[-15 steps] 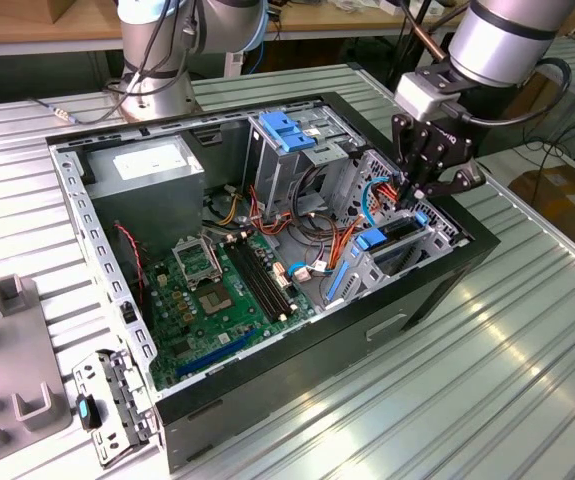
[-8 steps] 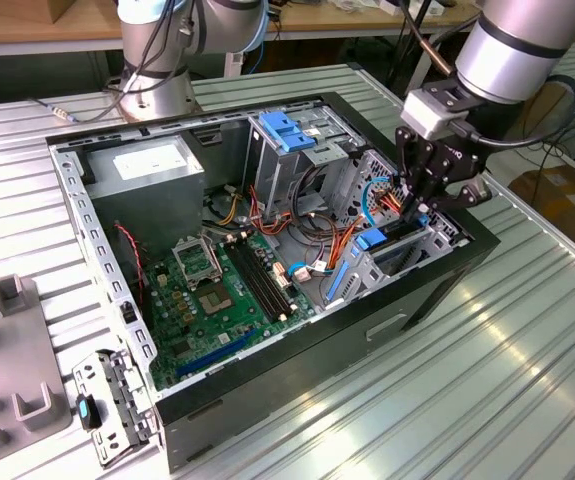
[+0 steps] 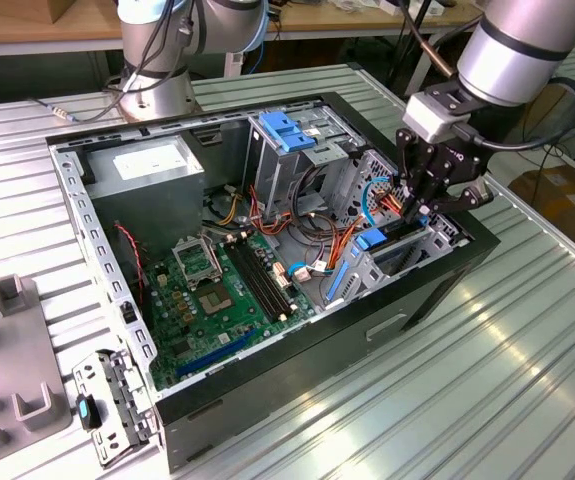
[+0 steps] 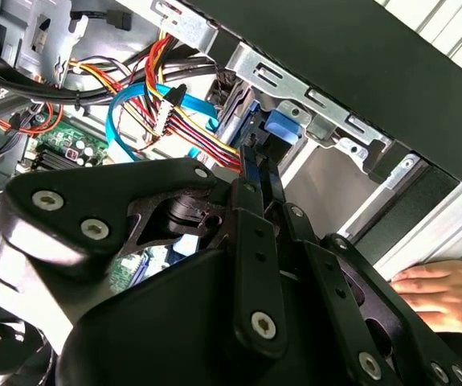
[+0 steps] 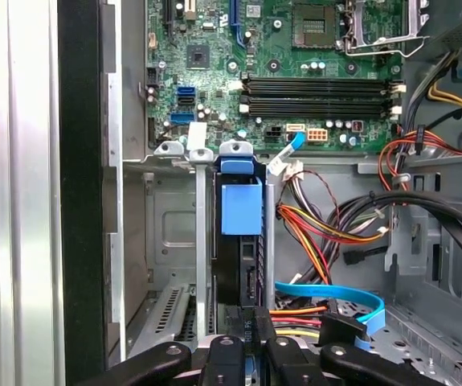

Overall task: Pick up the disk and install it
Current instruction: 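Insert the first disk wire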

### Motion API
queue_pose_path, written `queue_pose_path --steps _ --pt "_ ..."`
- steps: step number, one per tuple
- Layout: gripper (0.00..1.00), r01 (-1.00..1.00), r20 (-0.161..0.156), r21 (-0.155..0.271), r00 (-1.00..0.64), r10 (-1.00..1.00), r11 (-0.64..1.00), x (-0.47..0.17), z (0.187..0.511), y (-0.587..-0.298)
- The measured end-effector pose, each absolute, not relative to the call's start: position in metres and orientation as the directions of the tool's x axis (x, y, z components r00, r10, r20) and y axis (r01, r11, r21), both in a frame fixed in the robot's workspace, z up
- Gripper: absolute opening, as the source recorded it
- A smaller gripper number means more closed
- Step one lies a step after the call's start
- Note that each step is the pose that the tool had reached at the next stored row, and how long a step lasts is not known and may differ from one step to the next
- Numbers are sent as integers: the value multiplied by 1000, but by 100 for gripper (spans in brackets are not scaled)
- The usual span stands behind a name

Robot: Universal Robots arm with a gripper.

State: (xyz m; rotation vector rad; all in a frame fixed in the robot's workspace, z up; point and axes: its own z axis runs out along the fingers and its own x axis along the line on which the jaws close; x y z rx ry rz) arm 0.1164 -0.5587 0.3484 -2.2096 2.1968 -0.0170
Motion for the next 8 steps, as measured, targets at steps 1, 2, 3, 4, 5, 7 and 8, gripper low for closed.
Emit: queue_pose_path --steps 1,2,3,4,5,7,8 --pt "17 -1000 -10 -26 10 -1000 -10 116 348 -559" --pt "17 -1000 -10 -26 14 -1000 -14 116 348 -559" --pt "17 -1000 -11 -26 18 -1000 -18 116 348 -558" --pt "17 -999 -11 -26 21 -1000 -21 116 348 -558" --pt "17 -999 -10 -26 23 -1000 -23 116 348 -557" --pt "17 -999 -11 -26 24 -1000 -24 117 348 -556" --pt "17 -999 -10 -26 24 -1000 -24 116 348 -556"
